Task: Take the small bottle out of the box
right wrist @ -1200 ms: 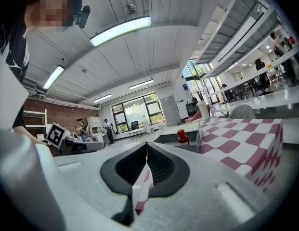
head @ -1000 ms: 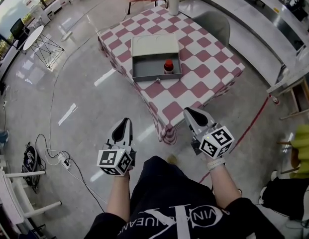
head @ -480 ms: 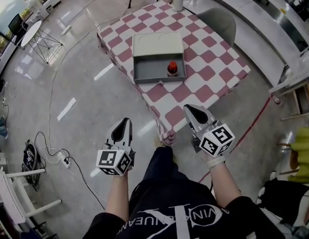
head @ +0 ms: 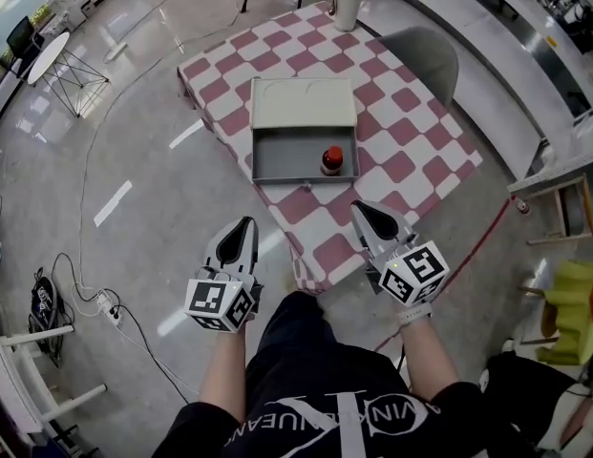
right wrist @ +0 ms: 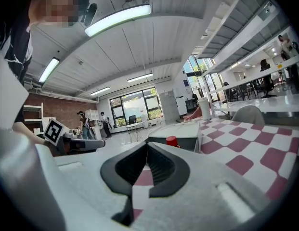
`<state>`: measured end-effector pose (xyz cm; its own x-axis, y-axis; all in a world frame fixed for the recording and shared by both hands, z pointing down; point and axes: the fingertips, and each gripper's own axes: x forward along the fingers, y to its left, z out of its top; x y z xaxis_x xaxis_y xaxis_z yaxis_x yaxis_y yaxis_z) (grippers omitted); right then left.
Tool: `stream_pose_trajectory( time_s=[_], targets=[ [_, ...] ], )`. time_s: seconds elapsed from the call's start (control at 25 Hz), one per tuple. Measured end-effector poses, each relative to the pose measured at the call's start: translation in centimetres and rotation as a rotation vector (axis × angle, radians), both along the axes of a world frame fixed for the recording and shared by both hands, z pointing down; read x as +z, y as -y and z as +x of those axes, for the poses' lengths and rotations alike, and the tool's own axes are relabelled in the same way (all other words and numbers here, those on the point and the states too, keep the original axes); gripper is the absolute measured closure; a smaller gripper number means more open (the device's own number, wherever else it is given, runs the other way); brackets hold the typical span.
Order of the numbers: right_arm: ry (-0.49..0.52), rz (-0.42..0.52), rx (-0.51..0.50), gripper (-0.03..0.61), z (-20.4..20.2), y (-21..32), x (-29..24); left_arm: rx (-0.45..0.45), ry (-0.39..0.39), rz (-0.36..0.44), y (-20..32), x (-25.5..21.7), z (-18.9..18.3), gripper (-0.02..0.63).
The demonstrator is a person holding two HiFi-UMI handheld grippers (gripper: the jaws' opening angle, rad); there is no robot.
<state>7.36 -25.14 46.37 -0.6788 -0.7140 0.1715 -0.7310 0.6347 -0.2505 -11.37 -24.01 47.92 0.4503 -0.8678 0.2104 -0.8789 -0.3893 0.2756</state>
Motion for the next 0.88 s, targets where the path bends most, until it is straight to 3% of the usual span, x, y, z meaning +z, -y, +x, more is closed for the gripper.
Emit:
stream_pose_trajectory(
  time_s=[0.52,0.88],
  targets=[
    [-0.179,-0.015,0.041,0.546,-0.1,5.9,2.3,0.131,0.045,-0.003,6.0,0.6,3.4,0.592],
    [-0.261,-0.046,0.018,0.453,-0.7,9.0,3.7,0.216,0.07,-0.03,8.6,1.9,5.3,0.592]
  ],
)
